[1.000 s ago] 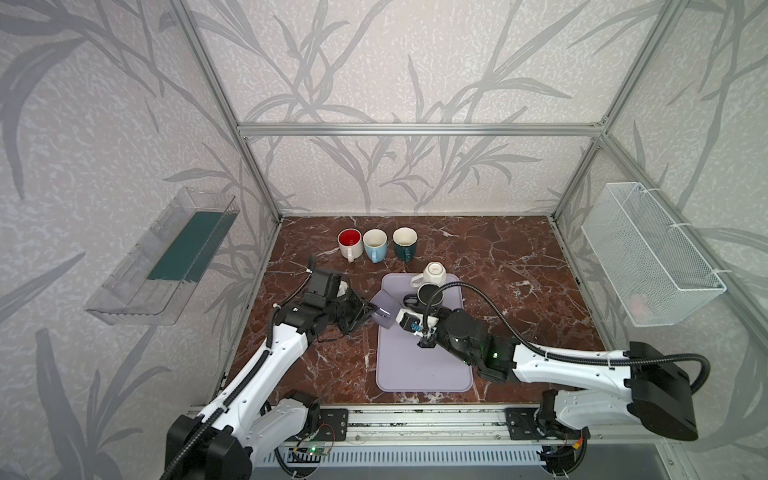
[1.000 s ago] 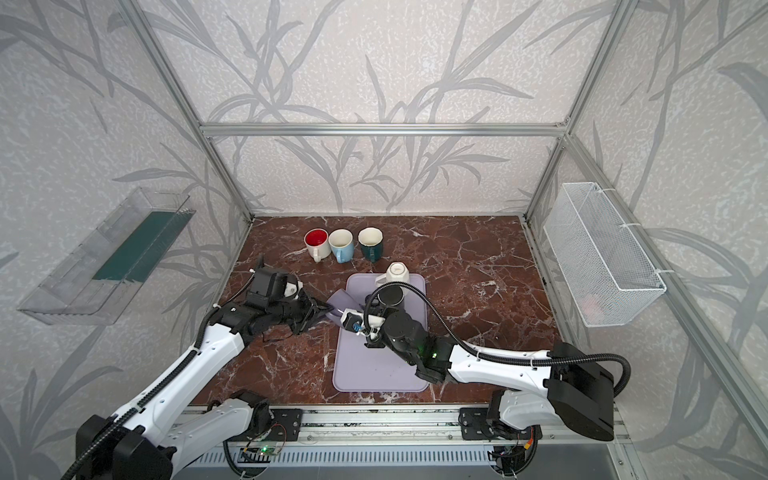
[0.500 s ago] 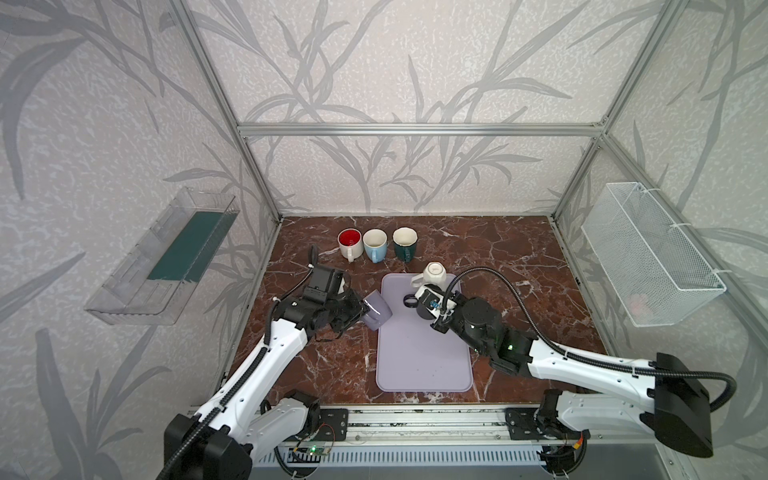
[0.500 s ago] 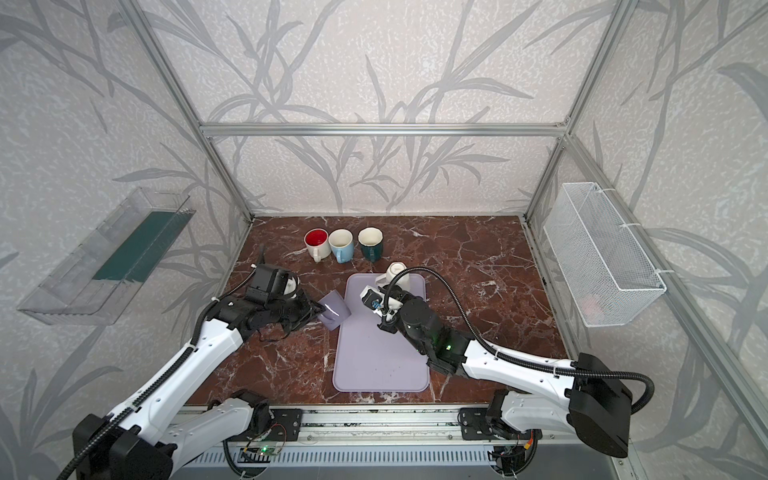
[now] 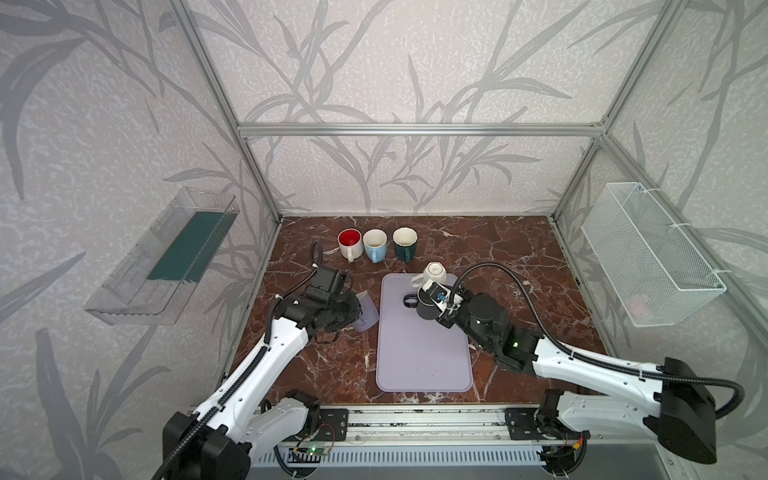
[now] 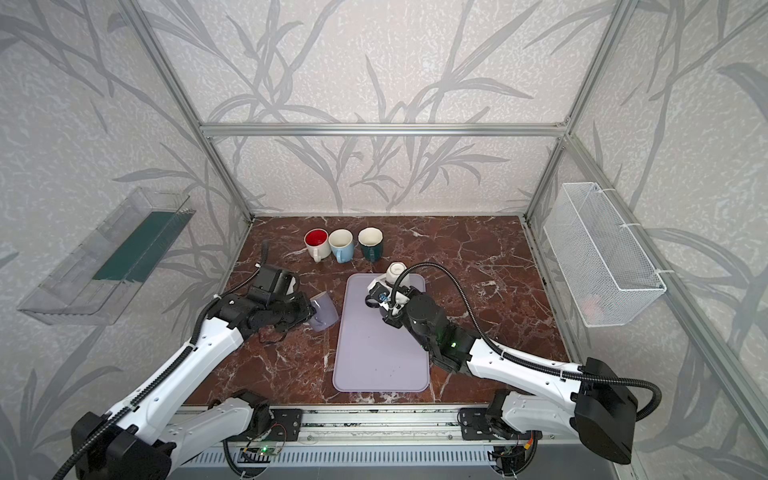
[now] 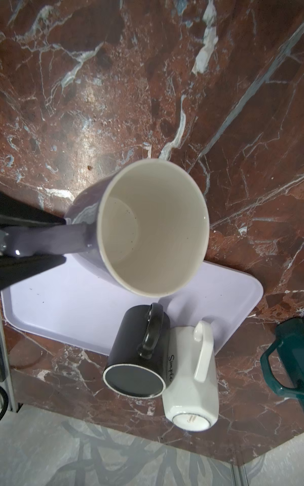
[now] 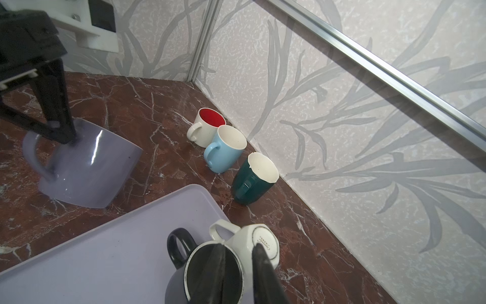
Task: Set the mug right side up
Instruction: 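Carry the lavender mug with the left gripper while the right gripper withdraws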
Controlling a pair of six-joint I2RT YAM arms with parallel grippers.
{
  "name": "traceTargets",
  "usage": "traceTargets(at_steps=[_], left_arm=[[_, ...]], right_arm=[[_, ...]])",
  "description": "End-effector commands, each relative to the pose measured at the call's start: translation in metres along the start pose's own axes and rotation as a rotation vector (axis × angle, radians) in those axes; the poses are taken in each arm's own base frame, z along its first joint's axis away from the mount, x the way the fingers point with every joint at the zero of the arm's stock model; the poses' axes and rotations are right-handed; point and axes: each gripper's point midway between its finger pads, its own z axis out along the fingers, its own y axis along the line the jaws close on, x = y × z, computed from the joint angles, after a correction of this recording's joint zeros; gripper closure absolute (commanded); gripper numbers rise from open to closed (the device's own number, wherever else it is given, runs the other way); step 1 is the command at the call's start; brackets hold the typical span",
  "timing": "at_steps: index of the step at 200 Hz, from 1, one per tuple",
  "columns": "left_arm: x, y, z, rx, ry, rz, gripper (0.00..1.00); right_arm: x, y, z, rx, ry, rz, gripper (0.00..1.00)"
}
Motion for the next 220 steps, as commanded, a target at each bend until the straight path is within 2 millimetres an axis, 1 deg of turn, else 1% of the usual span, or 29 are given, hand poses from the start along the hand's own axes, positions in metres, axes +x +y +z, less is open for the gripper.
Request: traceTargets(at_steps=[1,19,59,79,115,141,171,196,220], left_arm=[[-0.026,-0.001,-0.014,-0.043,-0.121,0.060,1.00],[-0.031,0.004,-0.014,-0.080,-0.149,0.074,1.00],[-0.046,0.011,-0.009,-0.127,-0.223,0.091,1.00],[-0.056,0.010,-0.007,-0.139,-0.266,0.104,1.00],[-0.074,0.020,-0.005,-0.216,-0.367,0.133,1.00],[-0.090,0.017,-0.006,-0.203,-0.459,0.135,1.00],[-0.099,0.015,-0.001,-0.229,-0.468,0.161,1.00],[-0.107,0.018,0.004,-0.232,-0.481,0.157,1.00],[-0.119,0.022,0.006,-0.228,-0.499,0.147,1.00]], right_arm=[[-0.010,-0.014,-0.005,0.039,-0.024,0.032,0.79],[-0.011,-0.016,-0.006,0.043,-0.026,0.034,0.79],[-0.011,-0.019,-0.008,0.051,-0.025,0.038,0.79],[-0.011,-0.020,-0.008,0.057,-0.023,0.039,0.79],[-0.009,-0.024,-0.011,0.071,-0.020,0.044,0.79],[-0.007,-0.026,-0.012,0.076,-0.014,0.047,0.80],[-0.007,-0.029,-0.014,0.084,-0.016,0.050,0.80],[-0.006,-0.032,-0.017,0.093,-0.014,0.051,0.80],[-0.007,-0.034,-0.019,0.100,-0.016,0.054,0.80]])
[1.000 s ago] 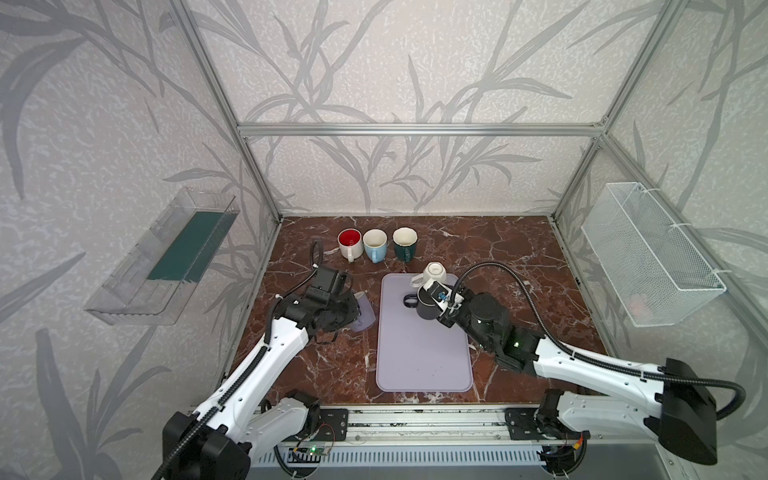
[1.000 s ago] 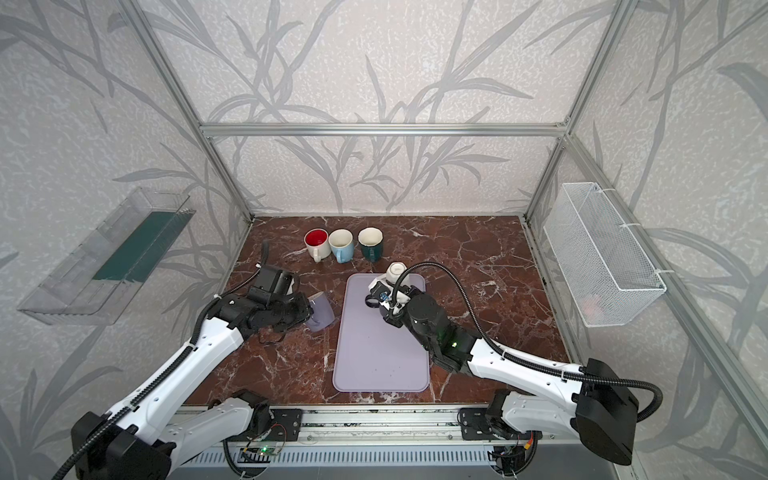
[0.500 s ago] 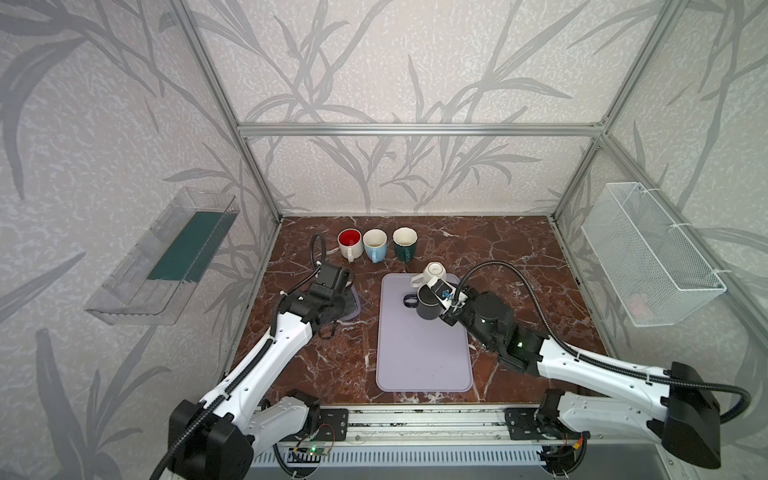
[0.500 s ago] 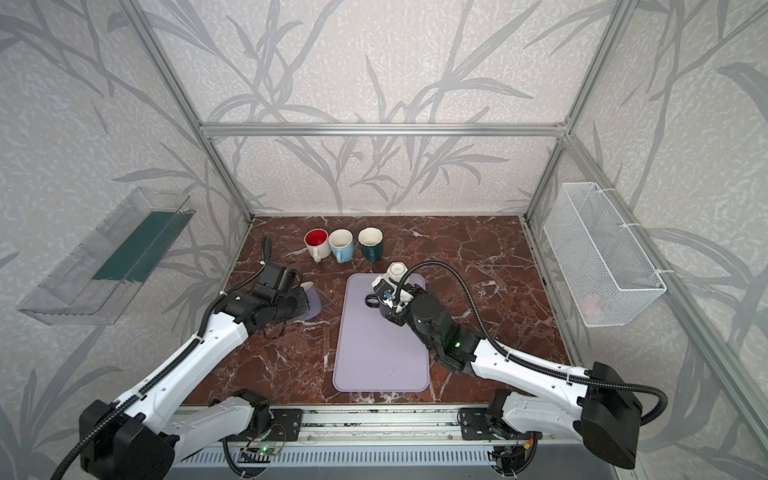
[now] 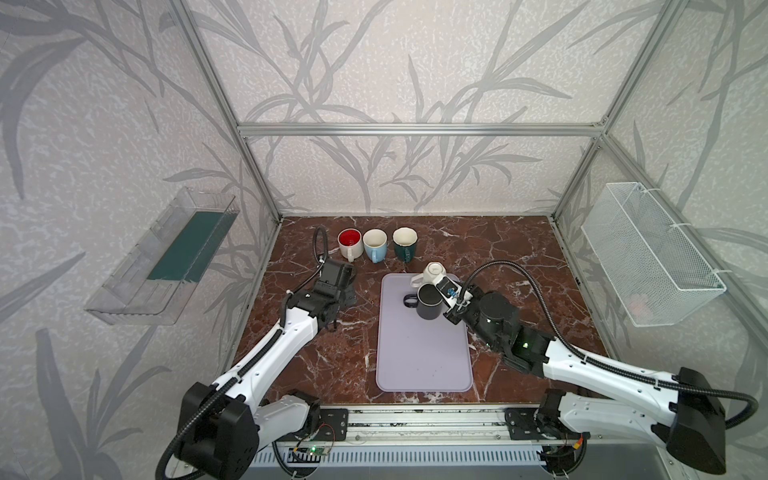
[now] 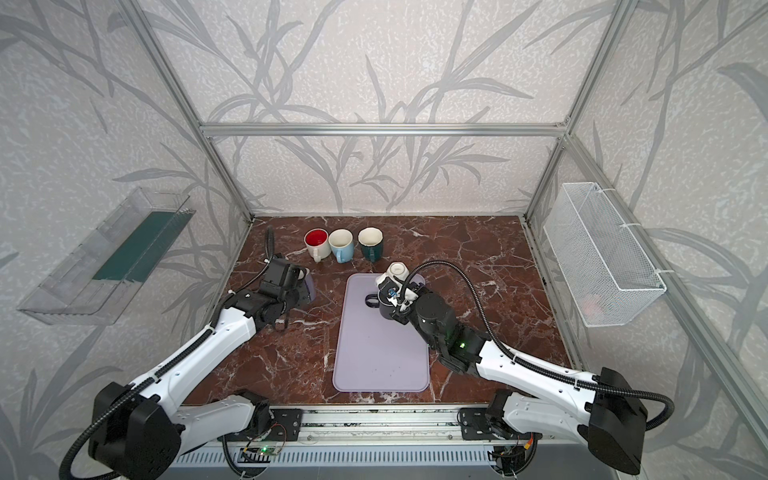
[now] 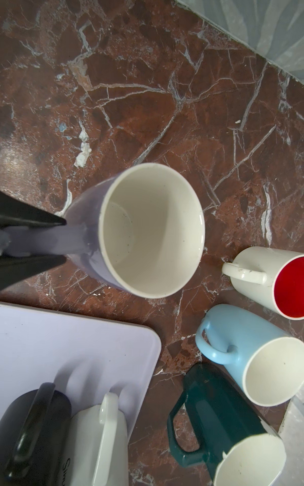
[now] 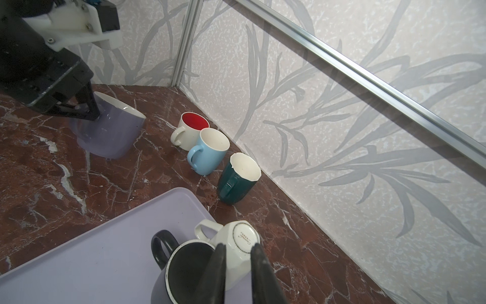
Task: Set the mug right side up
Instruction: 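Carry the lavender mug with the left gripper while the right gripper withdraws, then lower the lavender mug beside the red-interior mug with the left gripper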
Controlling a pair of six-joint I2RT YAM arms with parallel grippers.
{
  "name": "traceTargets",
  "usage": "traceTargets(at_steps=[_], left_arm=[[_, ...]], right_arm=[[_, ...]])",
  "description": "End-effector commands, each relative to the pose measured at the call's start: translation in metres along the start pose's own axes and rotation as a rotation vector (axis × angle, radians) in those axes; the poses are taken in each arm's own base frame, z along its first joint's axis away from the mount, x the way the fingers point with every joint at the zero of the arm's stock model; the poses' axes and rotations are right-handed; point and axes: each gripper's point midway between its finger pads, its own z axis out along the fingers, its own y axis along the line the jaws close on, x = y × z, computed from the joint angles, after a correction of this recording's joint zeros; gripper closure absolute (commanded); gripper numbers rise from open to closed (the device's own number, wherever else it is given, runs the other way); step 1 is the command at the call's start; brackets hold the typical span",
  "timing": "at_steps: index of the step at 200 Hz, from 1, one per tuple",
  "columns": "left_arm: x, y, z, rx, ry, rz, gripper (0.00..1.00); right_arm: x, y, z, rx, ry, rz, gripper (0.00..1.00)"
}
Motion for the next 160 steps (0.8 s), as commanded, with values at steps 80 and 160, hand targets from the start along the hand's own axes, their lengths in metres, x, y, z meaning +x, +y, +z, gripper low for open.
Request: traceTargets(at_steps=[80,160], left_arm=[[-0.081,0.019,0.018,0.005,-0.265,-0.004,1.00],[-0.108,0.029,0.043,0.006,-0.389,0.087,1.00]], right_arm=[[-0.002,-0.016,-0.008,0.056,-0.002,0.025,0.80],[-0.003,-0.023,-0.015,0.082,-0.012,0.026,0.81]])
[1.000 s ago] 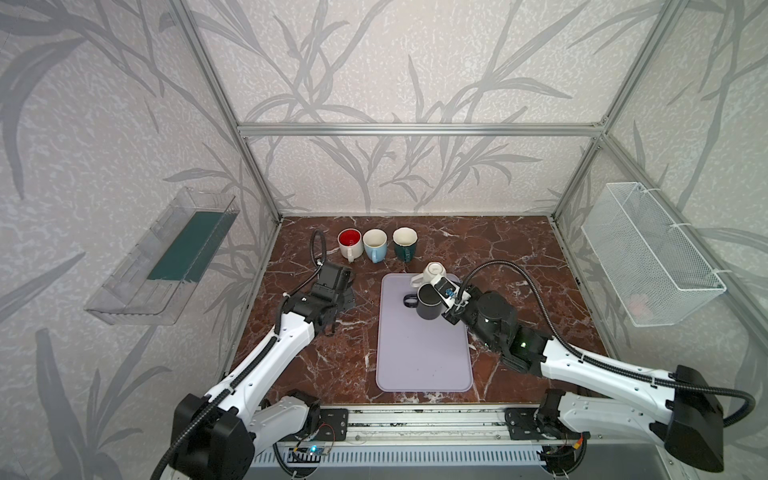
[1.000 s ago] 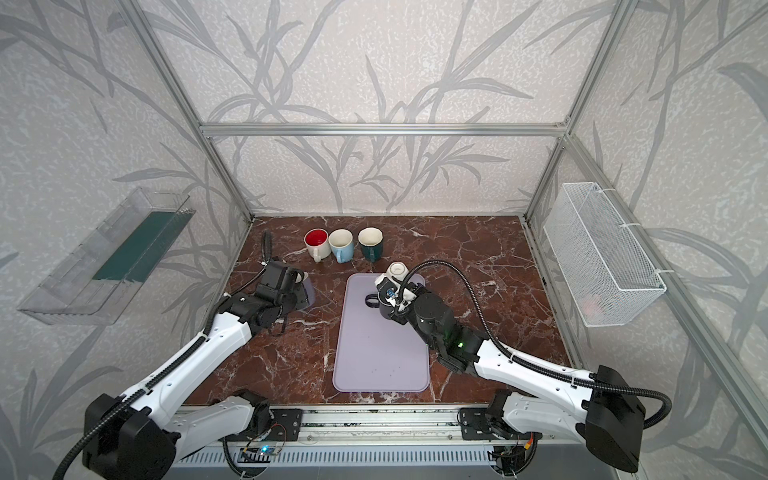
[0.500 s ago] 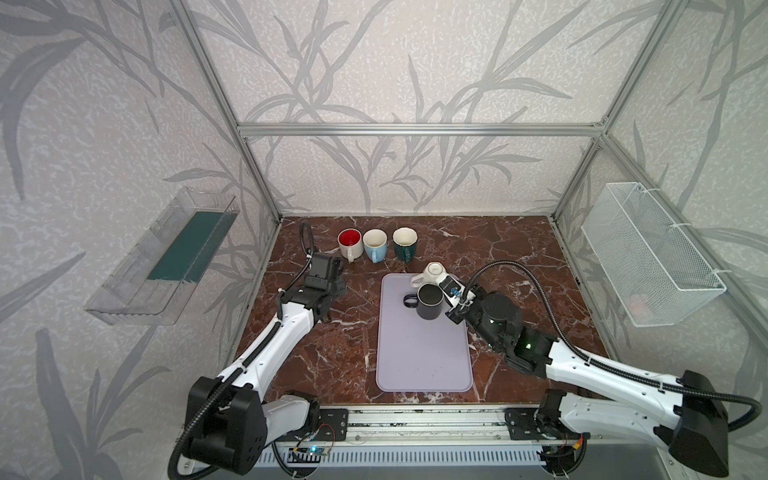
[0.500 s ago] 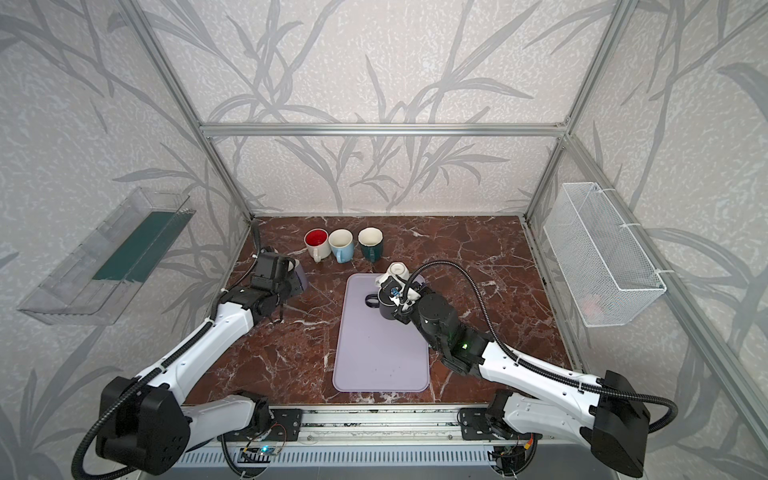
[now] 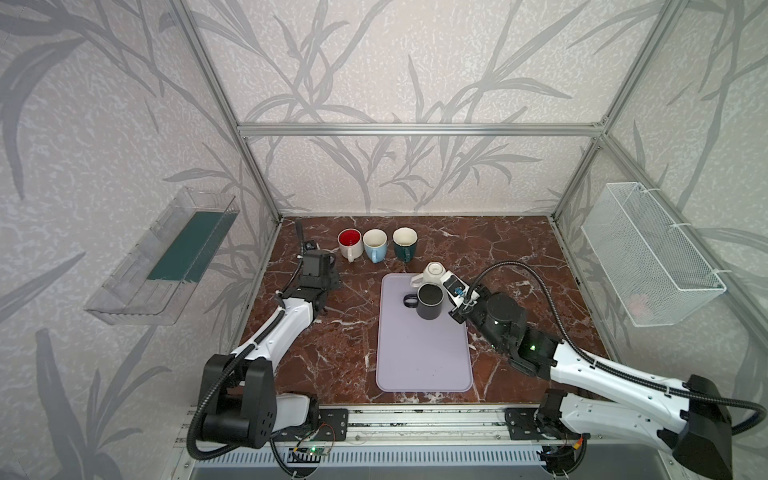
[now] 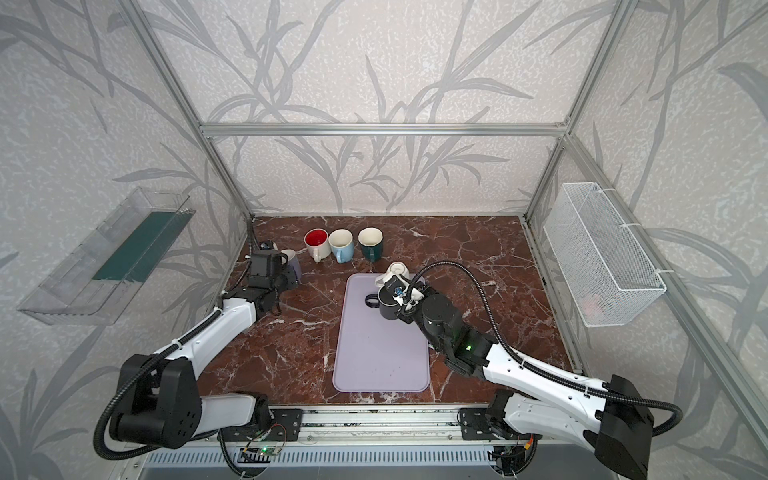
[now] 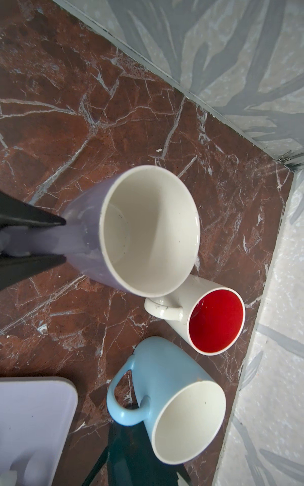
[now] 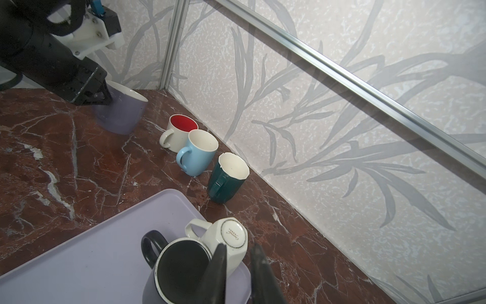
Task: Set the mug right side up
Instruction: 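Lower the lavender mug beside the red-interior mug with the left gripper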
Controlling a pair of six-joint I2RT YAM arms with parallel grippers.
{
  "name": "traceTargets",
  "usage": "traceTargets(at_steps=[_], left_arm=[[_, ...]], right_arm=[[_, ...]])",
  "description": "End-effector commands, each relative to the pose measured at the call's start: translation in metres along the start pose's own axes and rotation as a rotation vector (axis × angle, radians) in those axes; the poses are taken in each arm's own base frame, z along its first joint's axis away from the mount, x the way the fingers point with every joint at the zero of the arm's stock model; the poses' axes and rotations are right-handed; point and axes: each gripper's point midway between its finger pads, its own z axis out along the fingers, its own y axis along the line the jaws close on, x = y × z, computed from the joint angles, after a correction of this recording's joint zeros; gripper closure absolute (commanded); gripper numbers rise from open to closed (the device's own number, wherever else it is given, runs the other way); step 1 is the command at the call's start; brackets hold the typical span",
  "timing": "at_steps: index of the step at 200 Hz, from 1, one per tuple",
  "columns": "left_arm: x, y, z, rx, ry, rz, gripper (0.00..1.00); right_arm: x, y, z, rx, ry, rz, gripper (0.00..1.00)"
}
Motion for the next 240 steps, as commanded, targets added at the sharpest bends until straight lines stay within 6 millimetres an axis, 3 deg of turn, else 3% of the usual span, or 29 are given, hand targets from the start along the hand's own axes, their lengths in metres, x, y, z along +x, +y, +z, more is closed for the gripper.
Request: traceTargets(at_steps=[1,57,142,240], left_arm=[[-0.050,-0.004,-0.003,0.036,-0.202,0.012,1.00],[-0.059,0.010,0.020,0.021,-0.257,0.057,1.00],[-0.070,-0.001,0.067,0.103,-0.140,0.106,1.00],[-0.085,-0.006,0.095,0.093,-0.159,0.146,1.00]], right_arm=[[0.001,-0.009,-0.004,0.034,-0.004,0.009,0.81],[-0.002,-0.013,-0.008,0.048,-0.015,0.012,0.81],[0.000,-0.018,-0.012,0.066,-0.012,0.006,0.81],[0.000,-0.020,-0.010,0.076,-0.011,-0.001,0.81]])
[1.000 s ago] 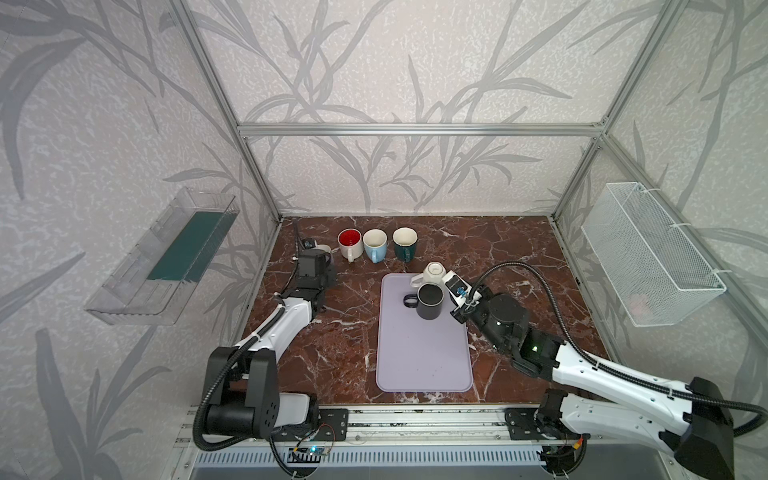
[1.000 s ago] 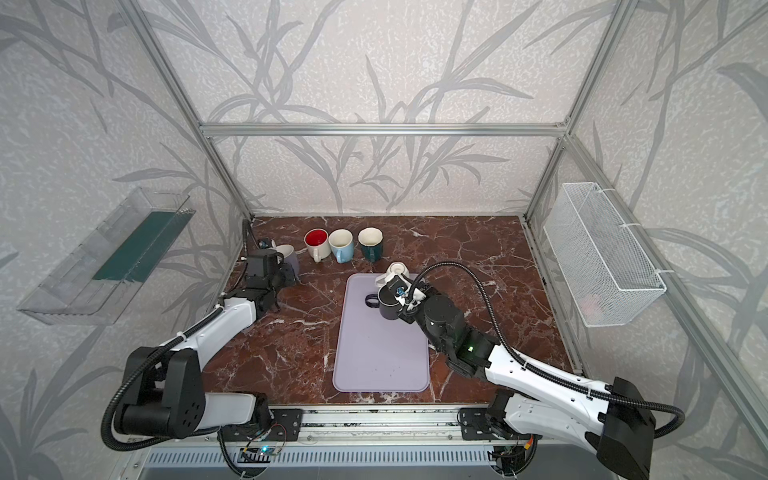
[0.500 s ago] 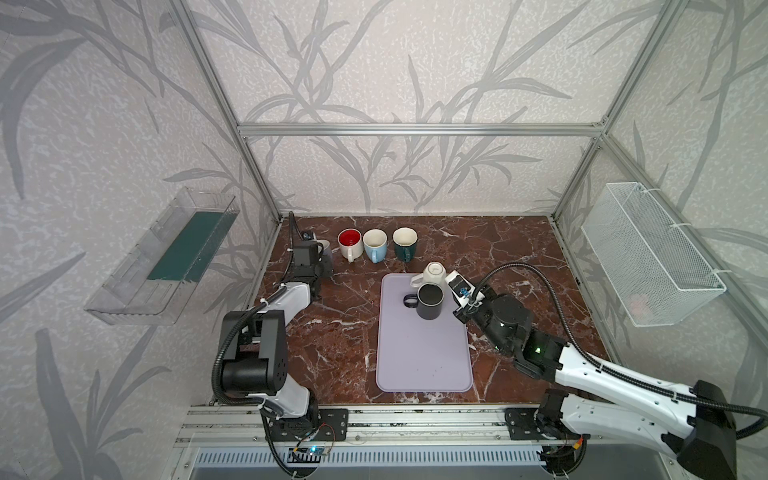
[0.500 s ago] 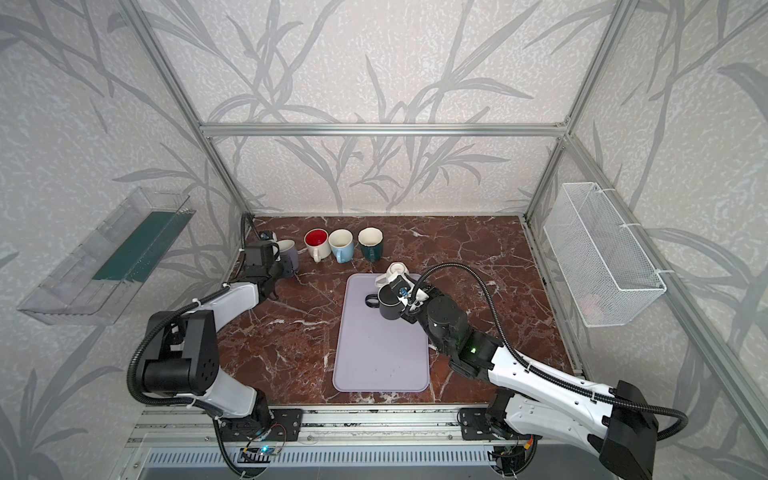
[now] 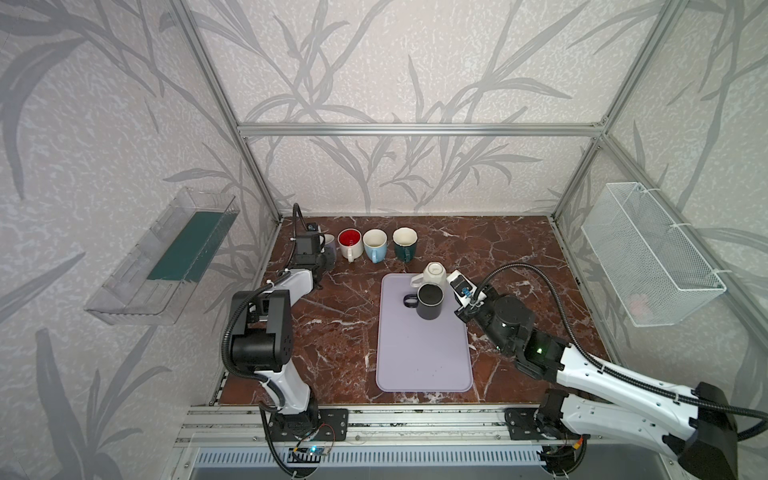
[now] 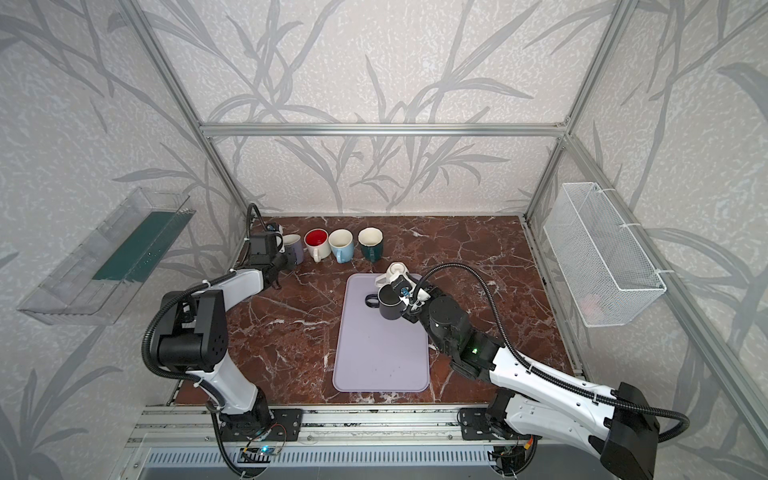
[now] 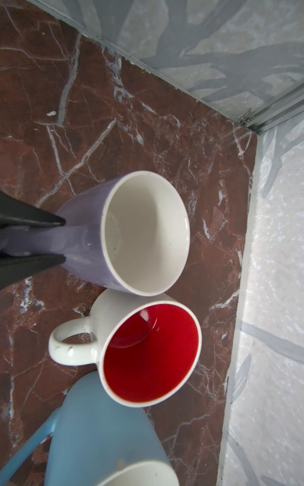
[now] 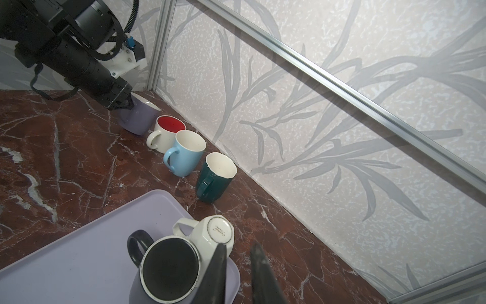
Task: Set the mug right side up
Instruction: 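Lower the lavender mug beside the red-interior mug with the left gripper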
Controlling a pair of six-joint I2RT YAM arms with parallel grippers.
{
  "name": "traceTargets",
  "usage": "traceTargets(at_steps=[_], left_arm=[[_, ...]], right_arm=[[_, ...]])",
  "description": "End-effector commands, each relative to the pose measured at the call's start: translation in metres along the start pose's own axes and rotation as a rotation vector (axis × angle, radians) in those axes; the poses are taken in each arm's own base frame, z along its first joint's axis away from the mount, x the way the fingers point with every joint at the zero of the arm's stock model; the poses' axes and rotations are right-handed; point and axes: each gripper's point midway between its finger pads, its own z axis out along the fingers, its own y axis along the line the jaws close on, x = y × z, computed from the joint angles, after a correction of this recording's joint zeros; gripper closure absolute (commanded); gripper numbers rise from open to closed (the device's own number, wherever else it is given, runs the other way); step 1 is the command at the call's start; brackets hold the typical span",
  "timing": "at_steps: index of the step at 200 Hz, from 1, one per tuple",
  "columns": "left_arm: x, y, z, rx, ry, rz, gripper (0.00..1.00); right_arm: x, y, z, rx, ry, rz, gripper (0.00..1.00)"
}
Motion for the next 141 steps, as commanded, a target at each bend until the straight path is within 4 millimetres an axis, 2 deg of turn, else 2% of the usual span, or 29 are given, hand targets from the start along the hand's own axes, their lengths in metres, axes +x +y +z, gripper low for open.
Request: traceTargets(at_steps=[1,81,141], left_arm=[[-0.047,0.000,-0.003,0.001,-0.133,0.032,1.00],[-0.053,-0.001,0.013,-0.004,-0.168,0.085,1.00],[-0.043,-0.004,0.018,0.012,-0.172,0.103,1.00]], right_arm=[[0.000,-0.007,-0.002,0.028,-0.005,0.004,0.81],[-0.001,-0.007,-0.003,0.027,-0.008,0.001,0.81],[0.000,-0.007,-0.001,0.027,-0.004,-0.005,0.81]])
